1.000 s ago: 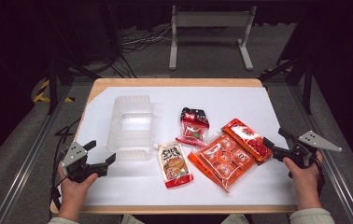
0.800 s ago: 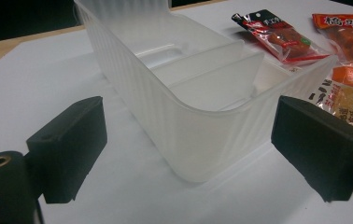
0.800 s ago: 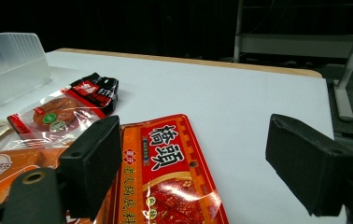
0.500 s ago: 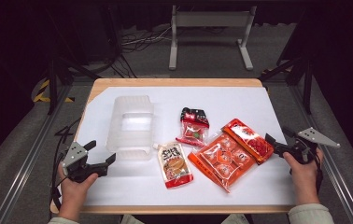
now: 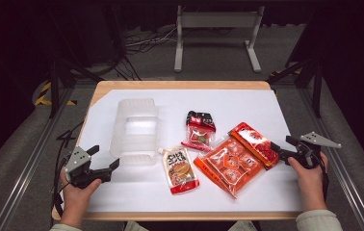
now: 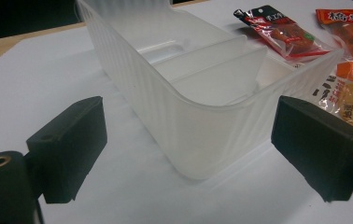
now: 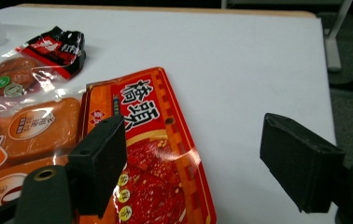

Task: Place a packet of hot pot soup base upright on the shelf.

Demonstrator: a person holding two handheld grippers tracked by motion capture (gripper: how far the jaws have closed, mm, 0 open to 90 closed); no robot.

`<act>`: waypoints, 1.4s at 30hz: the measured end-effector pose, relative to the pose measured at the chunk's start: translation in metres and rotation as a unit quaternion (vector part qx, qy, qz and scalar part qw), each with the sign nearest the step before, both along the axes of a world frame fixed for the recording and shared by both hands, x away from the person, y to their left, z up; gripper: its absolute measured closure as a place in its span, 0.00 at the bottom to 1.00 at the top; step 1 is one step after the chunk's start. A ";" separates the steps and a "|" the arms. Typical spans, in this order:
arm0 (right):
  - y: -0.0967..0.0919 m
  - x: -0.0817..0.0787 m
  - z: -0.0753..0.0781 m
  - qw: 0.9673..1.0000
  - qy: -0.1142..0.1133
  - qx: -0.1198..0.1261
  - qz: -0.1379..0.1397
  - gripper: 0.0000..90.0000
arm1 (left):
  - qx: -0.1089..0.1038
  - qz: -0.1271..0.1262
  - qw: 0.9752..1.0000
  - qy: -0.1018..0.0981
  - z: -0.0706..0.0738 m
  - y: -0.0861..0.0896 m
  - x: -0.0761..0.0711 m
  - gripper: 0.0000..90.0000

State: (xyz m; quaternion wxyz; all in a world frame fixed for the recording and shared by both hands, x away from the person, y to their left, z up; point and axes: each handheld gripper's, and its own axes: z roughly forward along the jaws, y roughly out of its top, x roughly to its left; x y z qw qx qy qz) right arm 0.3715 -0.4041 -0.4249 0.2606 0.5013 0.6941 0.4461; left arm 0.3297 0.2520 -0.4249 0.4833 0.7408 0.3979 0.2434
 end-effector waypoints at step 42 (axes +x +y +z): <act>0.010 0.003 -0.010 0.987 0.093 0.080 0.100 0.53 | 0.009 -0.005 1.000 0.009 -0.005 -0.005 0.002 0.13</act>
